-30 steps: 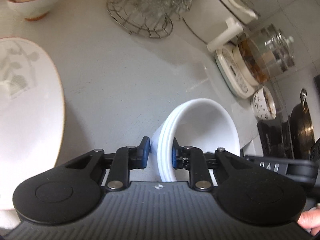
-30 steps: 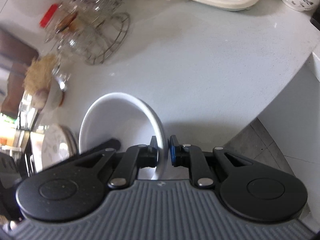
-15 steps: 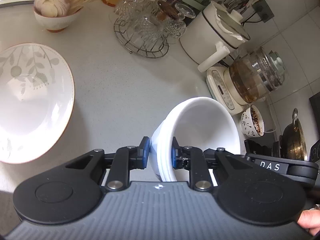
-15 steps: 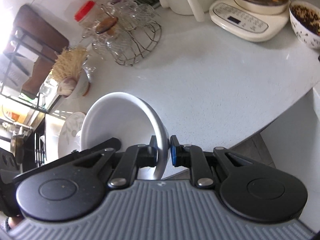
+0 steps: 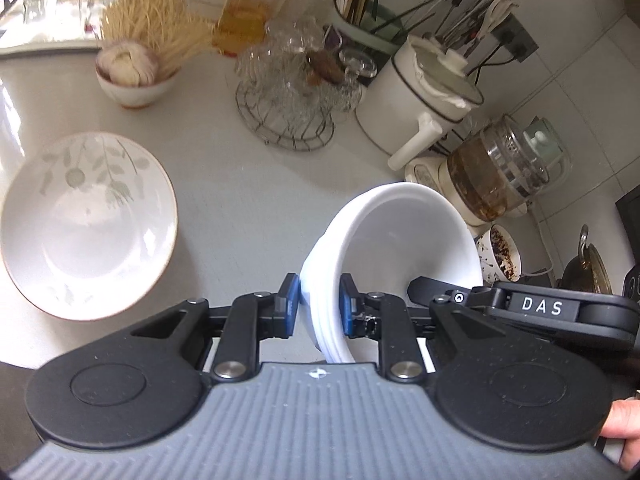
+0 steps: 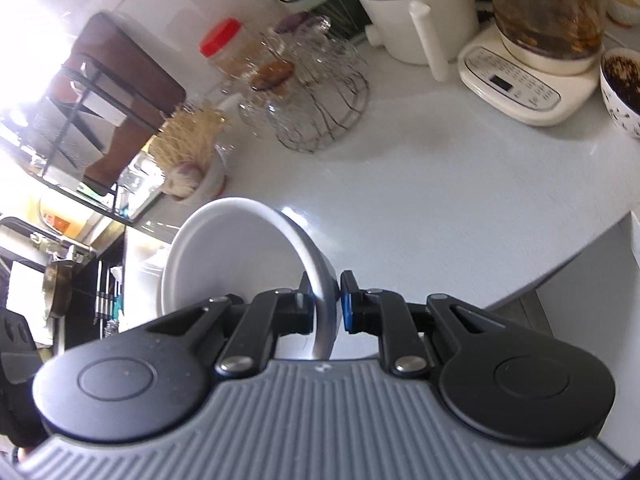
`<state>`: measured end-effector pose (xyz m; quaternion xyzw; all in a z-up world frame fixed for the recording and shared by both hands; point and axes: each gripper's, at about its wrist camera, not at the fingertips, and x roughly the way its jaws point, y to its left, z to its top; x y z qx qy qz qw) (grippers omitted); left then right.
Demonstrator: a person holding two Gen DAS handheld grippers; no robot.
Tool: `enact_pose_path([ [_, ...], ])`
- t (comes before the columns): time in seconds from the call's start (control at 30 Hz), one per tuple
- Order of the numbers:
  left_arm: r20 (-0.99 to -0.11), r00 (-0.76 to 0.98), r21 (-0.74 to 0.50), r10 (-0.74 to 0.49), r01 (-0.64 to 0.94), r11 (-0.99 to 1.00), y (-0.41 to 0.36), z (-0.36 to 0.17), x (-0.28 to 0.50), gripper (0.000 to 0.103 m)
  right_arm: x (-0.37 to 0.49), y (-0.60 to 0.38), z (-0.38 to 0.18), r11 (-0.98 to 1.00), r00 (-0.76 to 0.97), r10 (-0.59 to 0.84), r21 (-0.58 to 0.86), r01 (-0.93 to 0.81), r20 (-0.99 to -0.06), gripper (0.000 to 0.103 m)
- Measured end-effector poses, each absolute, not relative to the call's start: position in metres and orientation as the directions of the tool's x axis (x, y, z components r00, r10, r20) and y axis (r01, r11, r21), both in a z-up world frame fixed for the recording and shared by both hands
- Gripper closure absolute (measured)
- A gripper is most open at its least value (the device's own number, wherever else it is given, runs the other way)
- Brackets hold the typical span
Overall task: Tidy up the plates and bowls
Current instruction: 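Lift the nested bowls with both grippers and carry them over the plate stack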
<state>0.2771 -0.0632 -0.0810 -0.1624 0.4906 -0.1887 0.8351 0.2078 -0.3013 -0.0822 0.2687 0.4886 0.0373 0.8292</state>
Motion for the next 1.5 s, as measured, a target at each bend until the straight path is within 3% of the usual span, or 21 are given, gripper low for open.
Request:
enact_pose_path([
  [0.7,-0.749,0.480,-0.452,-0.457,0.134,0.882,0.052,-0.071,0.308,0.078,0.247,-0.198,-0.075,0.854,0.536,0.354,0.498,0.149,-0.767,0.086],
  [1.17,-0.779,0.439,-0.471,-0.447,0.062,0.880,0.116,-0.113,0.339,0.078,0.282,-0.135,-0.109,0.872,0.471,0.349,0.465,0.154,-0.810,0.086],
  [1.5,-0.820,0.361,-0.442,-0.444,0.095,0.892,0.125,-0.146,0.375,0.078,0.298,-0.120,-0.144,0.865,0.428,0.324,0.447,0.227,-0.844,0.086],
])
